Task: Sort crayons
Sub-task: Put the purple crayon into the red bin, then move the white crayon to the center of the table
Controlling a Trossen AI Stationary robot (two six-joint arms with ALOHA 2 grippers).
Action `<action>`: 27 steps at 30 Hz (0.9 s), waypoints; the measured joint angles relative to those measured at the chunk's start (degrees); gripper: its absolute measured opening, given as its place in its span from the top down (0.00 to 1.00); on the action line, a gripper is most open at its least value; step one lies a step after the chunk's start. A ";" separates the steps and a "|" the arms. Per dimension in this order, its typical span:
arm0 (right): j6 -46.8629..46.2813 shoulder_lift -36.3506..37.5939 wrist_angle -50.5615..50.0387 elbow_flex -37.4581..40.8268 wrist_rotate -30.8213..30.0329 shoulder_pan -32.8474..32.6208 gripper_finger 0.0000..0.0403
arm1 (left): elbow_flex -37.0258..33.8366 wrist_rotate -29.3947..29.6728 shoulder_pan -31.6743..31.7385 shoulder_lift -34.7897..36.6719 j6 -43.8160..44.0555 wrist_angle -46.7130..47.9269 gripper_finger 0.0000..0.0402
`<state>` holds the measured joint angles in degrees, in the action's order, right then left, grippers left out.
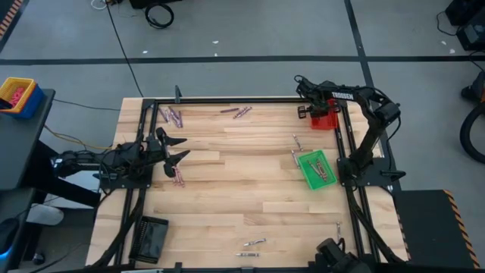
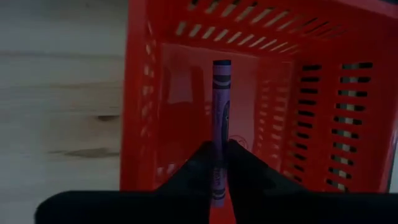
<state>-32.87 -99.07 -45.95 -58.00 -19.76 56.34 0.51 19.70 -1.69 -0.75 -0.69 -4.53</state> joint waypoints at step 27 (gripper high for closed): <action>-3.37 5.40 -5.55 0.09 6.78 -32.89 0.66 | 0.00 0.00 0.00 0.00 0.01 0.05 0.40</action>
<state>-36.23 -93.66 -51.50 -57.91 -12.98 23.45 0.51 19.70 -1.69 -0.75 -0.68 -4.48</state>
